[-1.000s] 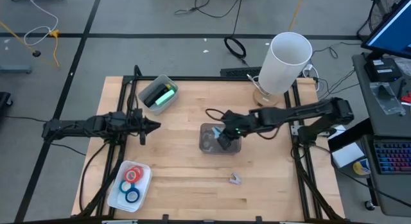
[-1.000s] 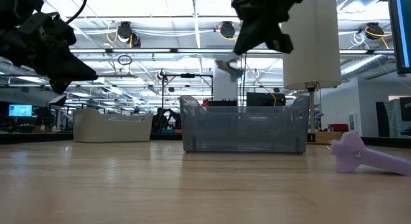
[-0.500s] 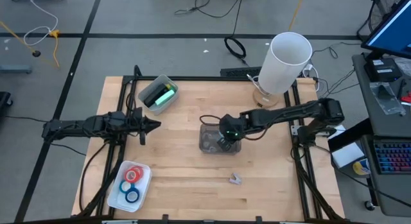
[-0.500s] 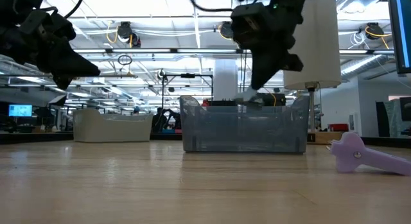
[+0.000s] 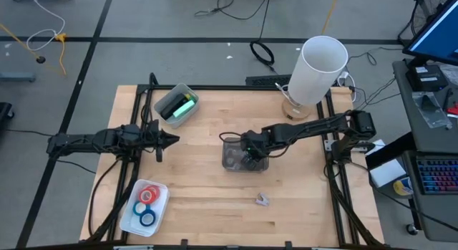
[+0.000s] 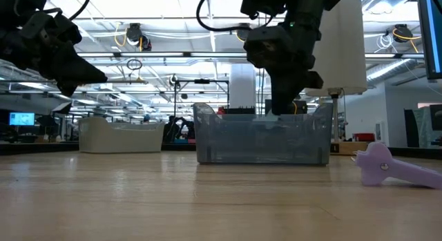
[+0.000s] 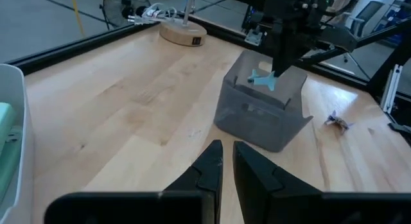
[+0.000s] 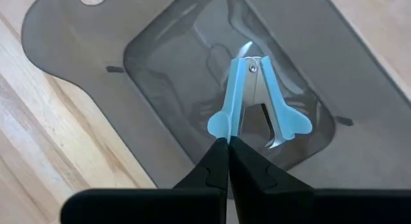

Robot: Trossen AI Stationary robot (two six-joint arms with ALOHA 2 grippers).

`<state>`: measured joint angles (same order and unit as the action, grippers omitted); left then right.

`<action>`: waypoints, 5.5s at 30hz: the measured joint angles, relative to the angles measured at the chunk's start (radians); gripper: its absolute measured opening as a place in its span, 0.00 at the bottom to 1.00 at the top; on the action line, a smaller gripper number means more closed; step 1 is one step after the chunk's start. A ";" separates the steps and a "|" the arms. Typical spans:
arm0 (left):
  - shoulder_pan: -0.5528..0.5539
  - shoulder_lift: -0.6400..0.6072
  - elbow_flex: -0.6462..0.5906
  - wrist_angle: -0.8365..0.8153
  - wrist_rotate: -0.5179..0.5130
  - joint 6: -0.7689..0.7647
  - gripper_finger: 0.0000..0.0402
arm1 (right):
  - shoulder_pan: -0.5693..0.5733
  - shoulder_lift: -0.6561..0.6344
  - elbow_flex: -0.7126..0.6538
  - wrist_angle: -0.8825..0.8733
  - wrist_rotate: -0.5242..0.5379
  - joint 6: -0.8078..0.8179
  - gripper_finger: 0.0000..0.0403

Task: Pick and place Stapler, Stapler remover, tape
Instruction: Put the blue staple remover into the black bin, then put the purple staple remover into the black bin

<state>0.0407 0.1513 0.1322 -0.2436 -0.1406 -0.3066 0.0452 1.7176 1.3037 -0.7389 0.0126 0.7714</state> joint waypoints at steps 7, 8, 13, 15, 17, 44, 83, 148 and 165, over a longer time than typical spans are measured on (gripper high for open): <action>0.000 0.000 0.000 0.000 -0.009 0.017 0.09 | 0.000 0.013 0.000 0.018 0.007 -0.079 0.00; 0.000 0.000 0.000 0.000 -0.011 0.018 0.09 | -0.002 0.020 0.000 0.029 -0.005 -0.092 0.00; 0.000 0.000 0.000 0.000 -0.017 0.020 0.09 | -0.013 0.030 0.002 0.074 -0.043 -0.141 0.00; 0.000 0.000 0.000 -0.001 -0.017 0.018 0.09 | -0.015 0.035 0.001 0.077 -0.045 -0.160 0.00; 0.000 0.000 0.000 -0.004 -0.017 0.017 0.09 | -0.019 0.034 -0.001 0.078 -0.071 -0.167 0.00; 0.000 0.001 0.000 -0.017 -0.017 0.025 0.09 | -0.017 0.048 0.000 -0.006 -0.087 -0.100 0.00; 0.000 0.001 0.000 -0.018 -0.015 0.042 0.09 | -0.027 0.048 0.000 -0.046 -0.094 0.029 0.12; 0.000 0.001 0.000 -0.046 0.012 0.036 0.09 | 0.301 -0.135 -0.372 0.483 -0.295 0.388 0.43; 0.000 0.001 0.000 -0.045 0.013 0.041 0.09 | 0.304 -0.072 -0.373 0.499 -0.275 0.371 0.42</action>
<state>0.0409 0.1520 0.1322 -0.2887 -0.1280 -0.2653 0.3489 1.6456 0.9303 -0.2398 -0.2623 1.1428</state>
